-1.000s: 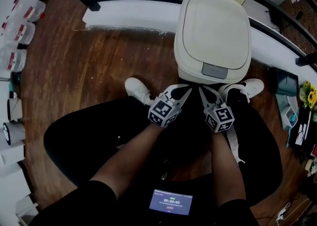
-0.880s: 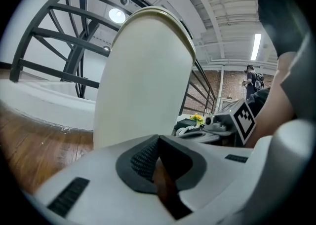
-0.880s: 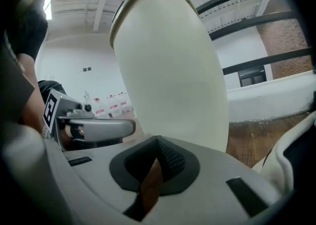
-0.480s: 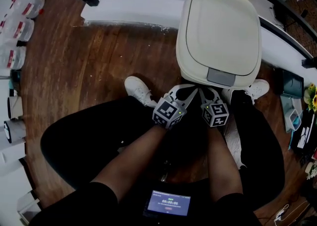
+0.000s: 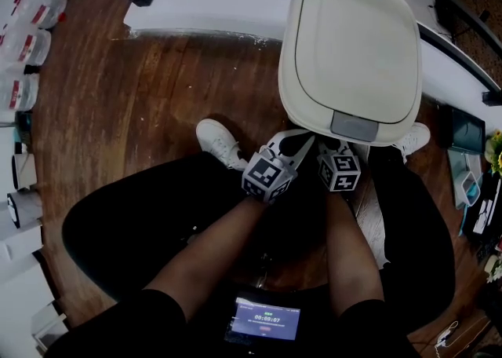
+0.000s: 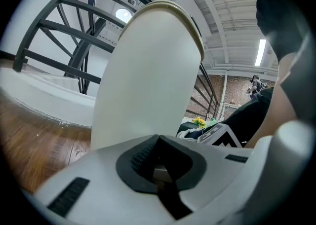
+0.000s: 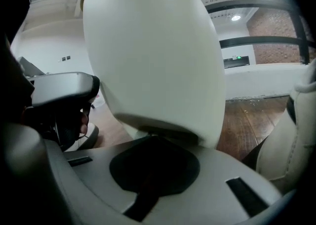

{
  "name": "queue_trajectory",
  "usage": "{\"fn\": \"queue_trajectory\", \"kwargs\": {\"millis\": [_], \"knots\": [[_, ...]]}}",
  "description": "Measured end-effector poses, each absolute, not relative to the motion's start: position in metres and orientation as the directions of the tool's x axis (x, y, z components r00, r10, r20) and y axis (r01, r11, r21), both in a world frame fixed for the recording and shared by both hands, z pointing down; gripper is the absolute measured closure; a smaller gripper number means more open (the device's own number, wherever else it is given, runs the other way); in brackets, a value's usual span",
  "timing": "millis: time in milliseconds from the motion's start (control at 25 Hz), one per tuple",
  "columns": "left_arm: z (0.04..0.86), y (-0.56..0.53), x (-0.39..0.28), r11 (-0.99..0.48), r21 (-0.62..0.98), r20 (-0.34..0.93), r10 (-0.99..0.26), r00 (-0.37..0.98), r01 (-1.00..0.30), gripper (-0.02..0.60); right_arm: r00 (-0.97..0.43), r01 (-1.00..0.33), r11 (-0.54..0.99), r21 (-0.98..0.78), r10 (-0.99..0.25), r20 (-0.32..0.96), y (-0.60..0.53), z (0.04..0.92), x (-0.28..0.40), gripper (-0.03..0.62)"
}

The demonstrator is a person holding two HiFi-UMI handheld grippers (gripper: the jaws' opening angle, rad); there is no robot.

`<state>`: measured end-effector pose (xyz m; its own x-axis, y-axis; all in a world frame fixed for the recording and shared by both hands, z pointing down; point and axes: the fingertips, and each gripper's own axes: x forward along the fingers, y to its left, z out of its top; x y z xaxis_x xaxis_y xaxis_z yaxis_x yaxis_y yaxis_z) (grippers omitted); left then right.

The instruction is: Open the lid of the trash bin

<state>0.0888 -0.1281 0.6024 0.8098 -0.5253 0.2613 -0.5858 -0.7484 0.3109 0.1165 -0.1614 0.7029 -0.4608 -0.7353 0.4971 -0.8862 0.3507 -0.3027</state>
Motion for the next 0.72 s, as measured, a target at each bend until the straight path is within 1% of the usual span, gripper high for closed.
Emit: {"fn": "queue_trajectory", "kwargs": {"millis": [120, 360, 720], "knots": [[0.602, -0.126, 0.09, -0.754, 0.309, 0.26, -0.519, 0.814, -0.58, 0.541, -0.444, -0.895, 0.327, -0.305, -0.724, 0.528, -0.159, 0.713, 0.121, 0.58], [0.601, -0.127, 0.089, -0.751, 0.313, 0.263, -0.519, 0.813, -0.581, 0.541, -0.444, -0.895, 0.326, -0.305, -0.727, 0.524, -0.165, 0.713, 0.121, 0.58], [0.603, -0.129, 0.089, -0.737, 0.329, 0.267, -0.527, 0.807, -0.59, 0.541, -0.451, -0.886, 0.29, -0.363, -0.722, 0.524, -0.164, 0.719, 0.119, 0.58]]}}
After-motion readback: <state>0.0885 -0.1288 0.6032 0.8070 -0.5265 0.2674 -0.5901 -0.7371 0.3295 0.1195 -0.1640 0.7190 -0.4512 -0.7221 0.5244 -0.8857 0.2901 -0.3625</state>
